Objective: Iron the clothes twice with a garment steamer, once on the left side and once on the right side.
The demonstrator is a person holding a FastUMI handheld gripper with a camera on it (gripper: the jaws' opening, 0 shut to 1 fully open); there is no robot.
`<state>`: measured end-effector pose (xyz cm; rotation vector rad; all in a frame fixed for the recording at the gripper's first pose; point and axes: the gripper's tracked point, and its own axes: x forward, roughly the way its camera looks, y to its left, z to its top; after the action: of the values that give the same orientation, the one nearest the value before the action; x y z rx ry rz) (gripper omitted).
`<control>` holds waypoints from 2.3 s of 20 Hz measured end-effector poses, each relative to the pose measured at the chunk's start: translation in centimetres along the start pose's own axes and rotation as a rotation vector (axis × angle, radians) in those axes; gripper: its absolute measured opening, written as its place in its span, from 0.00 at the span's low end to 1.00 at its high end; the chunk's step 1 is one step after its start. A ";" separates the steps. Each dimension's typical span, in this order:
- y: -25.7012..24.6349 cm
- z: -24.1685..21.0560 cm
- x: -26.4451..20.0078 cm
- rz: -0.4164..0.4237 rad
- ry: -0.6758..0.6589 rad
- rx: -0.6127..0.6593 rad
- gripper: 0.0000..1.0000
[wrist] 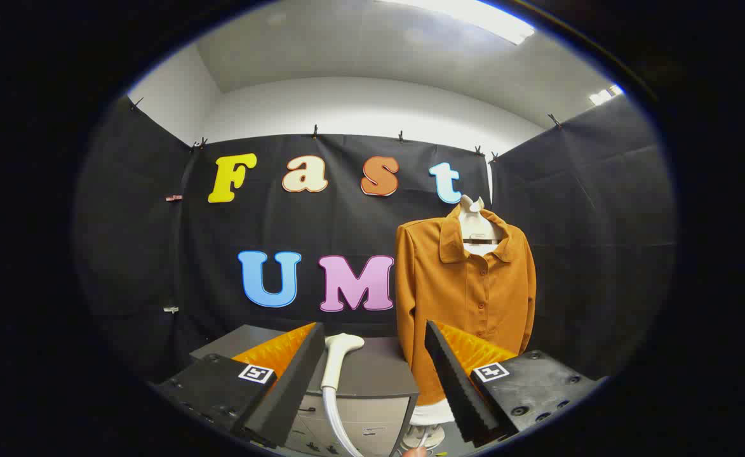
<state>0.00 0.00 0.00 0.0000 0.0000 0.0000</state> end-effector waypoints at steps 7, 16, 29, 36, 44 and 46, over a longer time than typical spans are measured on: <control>0.7 0.2 -0.5 -0.006 0.002 -0.014 0.98; 0.7 0.5 -1.8 -0.025 0.003 -0.004 0.98; 2.3 -1.0 -2.0 0.002 0.057 -0.004 0.98; 5.1 -7.3 3.4 0.046 0.290 0.055 0.98; 9.7 -15.8 11.5 0.105 0.550 0.064 0.99; 9.8 -18.6 13.3 0.093 0.617 0.041 0.99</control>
<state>13.26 9.81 -18.62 0.0407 0.6167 0.0932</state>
